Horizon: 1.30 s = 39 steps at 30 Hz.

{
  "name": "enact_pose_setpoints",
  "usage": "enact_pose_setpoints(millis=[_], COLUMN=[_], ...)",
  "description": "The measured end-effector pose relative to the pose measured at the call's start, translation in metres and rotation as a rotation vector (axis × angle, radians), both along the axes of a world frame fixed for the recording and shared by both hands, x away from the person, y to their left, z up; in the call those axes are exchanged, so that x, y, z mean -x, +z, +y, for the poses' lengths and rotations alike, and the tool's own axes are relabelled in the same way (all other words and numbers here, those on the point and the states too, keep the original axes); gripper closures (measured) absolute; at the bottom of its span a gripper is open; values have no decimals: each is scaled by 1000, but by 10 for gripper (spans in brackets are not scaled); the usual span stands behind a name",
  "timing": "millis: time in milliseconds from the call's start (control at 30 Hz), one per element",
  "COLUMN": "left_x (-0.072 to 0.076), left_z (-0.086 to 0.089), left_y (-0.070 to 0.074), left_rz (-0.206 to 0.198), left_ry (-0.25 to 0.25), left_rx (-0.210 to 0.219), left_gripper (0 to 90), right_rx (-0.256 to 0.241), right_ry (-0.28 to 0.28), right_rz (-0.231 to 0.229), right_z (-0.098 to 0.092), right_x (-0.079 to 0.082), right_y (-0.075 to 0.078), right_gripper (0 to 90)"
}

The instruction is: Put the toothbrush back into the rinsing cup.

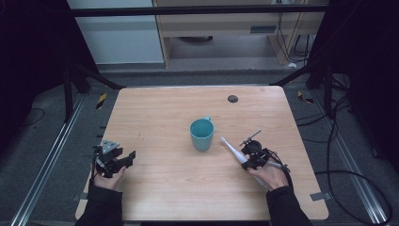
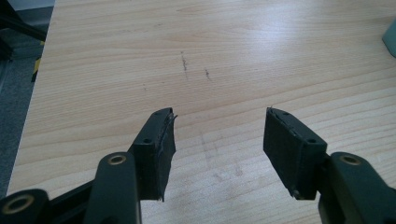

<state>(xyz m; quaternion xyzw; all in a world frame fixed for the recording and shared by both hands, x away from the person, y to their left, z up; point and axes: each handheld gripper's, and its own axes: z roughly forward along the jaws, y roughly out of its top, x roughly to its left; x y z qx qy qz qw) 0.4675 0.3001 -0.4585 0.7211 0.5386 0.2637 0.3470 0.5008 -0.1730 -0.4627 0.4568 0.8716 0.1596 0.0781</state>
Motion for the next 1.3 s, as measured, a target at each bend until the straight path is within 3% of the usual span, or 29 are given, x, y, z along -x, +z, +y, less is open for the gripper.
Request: enact_pose_setpoints(millis=[233,267,433,467,533,567,667,833,1300], left_x=[0,0,0,0,0,0,0,0,0], left_z=[0,0,0,0,0,0,0,0,0], left_y=[0,0,0,0,0,0,0,0,0], left_rz=[1,0,-1,0,1,1,1,1,2], left_ry=[0,0,1,0,0,0,-1,0,0], left_rx=[-1,0,0,0,1,0,0,1,2], left_gripper=[427,426,427,426,426,426,426,426,426], right_rx=[-39,-61,-112,-137,-146,-170,-185,-229,-332], right_ry=[-13,-26,-47,-62,-68,-87,-98,-104,-118], right_rz=[-67,-100,-161,-201,-210,-240,-252,-311,-428], right_z=[-5,-5,-6,-8,-9,-11,-13,-13,2], right_x=[5,6,9,10,10,11,10,10,6], right_y=[15,21,29,33,34,38,40,51,74], right_gripper=[665,665,665,665,665,665,665,665,665])
